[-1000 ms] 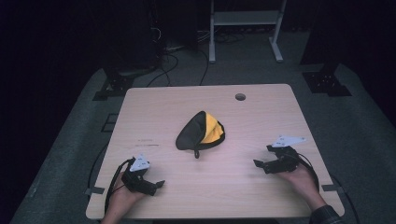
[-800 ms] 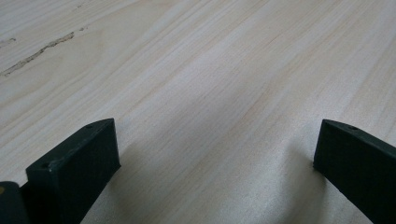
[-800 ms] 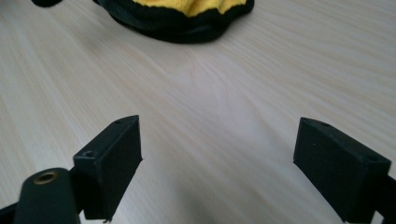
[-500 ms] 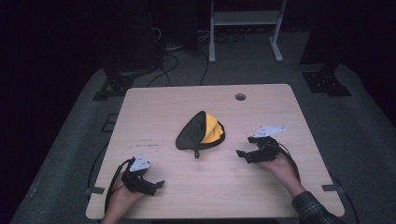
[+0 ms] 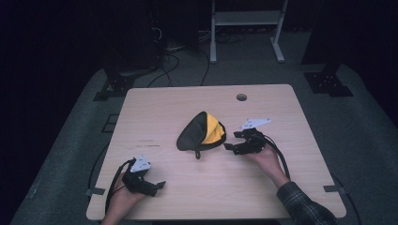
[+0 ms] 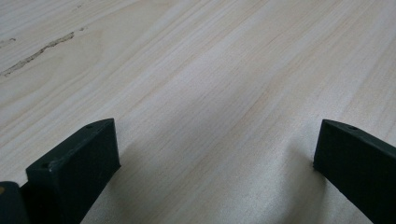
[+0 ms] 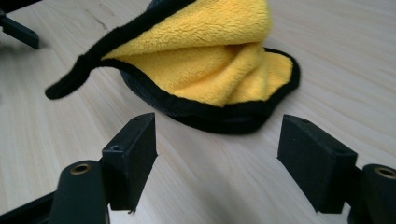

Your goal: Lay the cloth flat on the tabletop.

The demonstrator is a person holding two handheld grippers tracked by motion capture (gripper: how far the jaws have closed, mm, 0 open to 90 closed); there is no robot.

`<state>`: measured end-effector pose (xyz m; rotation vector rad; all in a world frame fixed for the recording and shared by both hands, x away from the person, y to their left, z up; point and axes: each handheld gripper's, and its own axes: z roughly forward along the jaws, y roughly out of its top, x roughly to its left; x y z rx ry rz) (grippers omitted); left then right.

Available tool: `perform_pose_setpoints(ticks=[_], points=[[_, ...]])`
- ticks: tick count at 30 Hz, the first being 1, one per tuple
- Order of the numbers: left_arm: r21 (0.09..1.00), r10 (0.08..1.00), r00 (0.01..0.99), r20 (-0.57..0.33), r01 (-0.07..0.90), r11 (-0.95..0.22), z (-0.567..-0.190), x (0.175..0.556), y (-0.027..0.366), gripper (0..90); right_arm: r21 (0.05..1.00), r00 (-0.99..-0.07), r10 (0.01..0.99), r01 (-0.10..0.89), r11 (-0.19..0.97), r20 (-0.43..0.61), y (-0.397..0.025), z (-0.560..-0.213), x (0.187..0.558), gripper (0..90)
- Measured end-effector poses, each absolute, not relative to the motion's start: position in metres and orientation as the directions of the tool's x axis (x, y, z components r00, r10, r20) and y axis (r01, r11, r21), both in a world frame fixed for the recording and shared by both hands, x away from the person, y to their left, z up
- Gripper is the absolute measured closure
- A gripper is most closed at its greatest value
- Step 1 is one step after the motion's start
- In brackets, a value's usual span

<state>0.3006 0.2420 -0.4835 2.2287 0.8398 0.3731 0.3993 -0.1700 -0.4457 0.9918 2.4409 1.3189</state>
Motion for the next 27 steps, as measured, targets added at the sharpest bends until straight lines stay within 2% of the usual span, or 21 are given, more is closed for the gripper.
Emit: perform_pose_setpoints(ticks=[9, 16, 21, 24, 27], points=[[0.712, 0.665, 0.747, 0.017, 0.458, -0.532, -0.484, 0.3, 0.242, 0.0, 0.792, -0.763, 0.625, 0.481, 0.377, 0.166, -0.148, -0.458, 0.416, 33.4], [0.712, 0.664, 0.747, 0.017, 0.458, -0.533, -0.484, 0.3, 0.242, 0.0, 0.773, -0.765, 0.618, 0.499, 0.392, 0.181, -0.137, -0.468, 0.424, 49.8], [0.712, 0.665, 0.747, 0.016, 0.458, -0.532, -0.484, 0.3, 0.242, 0.0, 0.766, -0.773, 0.608, 0.499, 0.405, 0.181, -0.138, -0.468, 0.422, 73.5], [0.712, 0.664, 0.747, 0.016, 0.458, -0.532, -0.484, 0.3, 0.242, 0.0, 0.782, -0.775, 0.607, 0.485, 0.392, 0.176, -0.142, -0.46, 0.42, 79.5], [0.712, 0.664, 0.747, 0.016, 0.458, -0.532, -0.484, 0.3, 0.242, 0.0, 0.794, -0.777, 0.608, 0.471, 0.385, 0.166, -0.147, -0.451, 0.415, 80.6]])
